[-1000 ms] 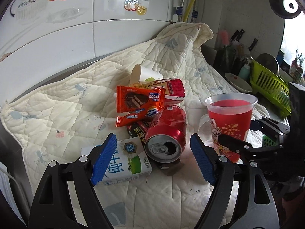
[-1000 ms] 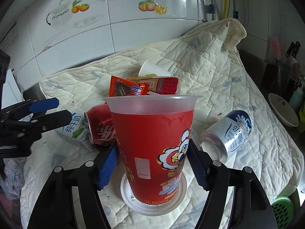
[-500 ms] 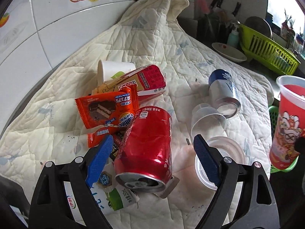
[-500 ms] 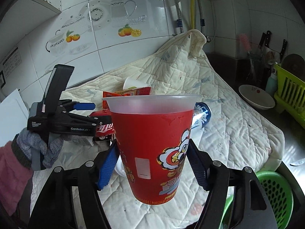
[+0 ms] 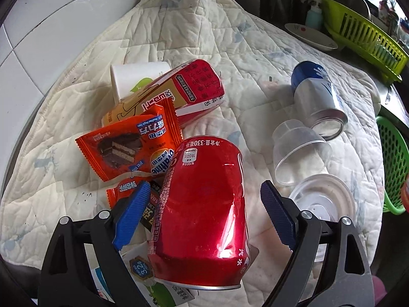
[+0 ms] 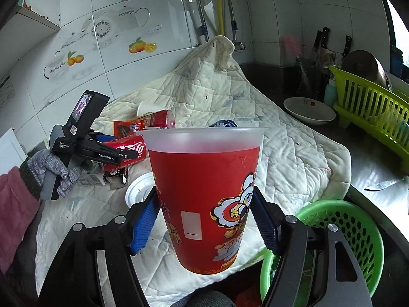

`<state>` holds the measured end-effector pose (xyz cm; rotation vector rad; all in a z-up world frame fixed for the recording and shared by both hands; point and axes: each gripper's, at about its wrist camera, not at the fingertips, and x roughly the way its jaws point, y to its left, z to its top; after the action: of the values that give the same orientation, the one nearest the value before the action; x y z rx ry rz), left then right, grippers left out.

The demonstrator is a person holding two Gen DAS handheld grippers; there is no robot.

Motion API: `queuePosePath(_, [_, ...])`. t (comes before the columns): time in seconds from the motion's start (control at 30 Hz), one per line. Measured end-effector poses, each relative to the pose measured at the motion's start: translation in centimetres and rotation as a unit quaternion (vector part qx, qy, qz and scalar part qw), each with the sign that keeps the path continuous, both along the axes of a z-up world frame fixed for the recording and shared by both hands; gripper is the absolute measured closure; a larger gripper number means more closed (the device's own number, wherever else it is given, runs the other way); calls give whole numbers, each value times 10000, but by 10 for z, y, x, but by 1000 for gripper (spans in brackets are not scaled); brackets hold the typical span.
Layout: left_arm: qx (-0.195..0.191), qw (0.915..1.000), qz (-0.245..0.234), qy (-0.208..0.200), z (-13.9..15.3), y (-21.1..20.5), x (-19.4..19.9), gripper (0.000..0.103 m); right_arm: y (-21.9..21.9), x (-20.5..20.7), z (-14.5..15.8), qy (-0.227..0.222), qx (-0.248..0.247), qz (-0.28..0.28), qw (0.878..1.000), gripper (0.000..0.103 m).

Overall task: Collect trash
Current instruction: 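Grasp the red Coca-Cola can with the left tool while the right tool lifts the cup, then lower the red cup into the green basket and open the right tool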

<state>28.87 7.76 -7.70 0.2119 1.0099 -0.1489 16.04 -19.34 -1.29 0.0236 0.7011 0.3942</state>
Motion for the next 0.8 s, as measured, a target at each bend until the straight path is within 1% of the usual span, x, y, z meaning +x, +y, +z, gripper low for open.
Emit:
queuePosePath(0.07, [19, 10000, -14, 25, -2, -2, 0, 31, -5, -3, -2, 15, -16, -82, 10000, 36])
queuePosePath(0.13, [47, 10000, 8, -10, -2, -2, 1, 37, -13, -6, -4, 50, -4, -163, 9999, 36])
queuePosePath(0.27, [31, 9998, 41, -207, 3, -3, -4, 38, -27, -11, -9, 100, 14, -335, 9994, 36])
queuePosePath(0.43, [-38, 9987, 73, -510, 19, -6, -20, 39, -45, -19, -15, 146, 49, -566, 9983, 36])
queuePosePath(0.6, [-298, 9966, 203, -744, 38, -5, -45, 39, -75, -27, -21, 244, 60, -907, 9956, 36])
queuePosePath(0.7, [-449, 9945, 217, -917, 50, -7, -61, 39, -97, -31, -25, 281, -86, -1201, 9923, 36])
queuePosePath(0.8, [-581, 9922, 178, -1093, 62, -14, -77, 39, -122, -32, -35, 417, -193, -1518, 9873, 36])
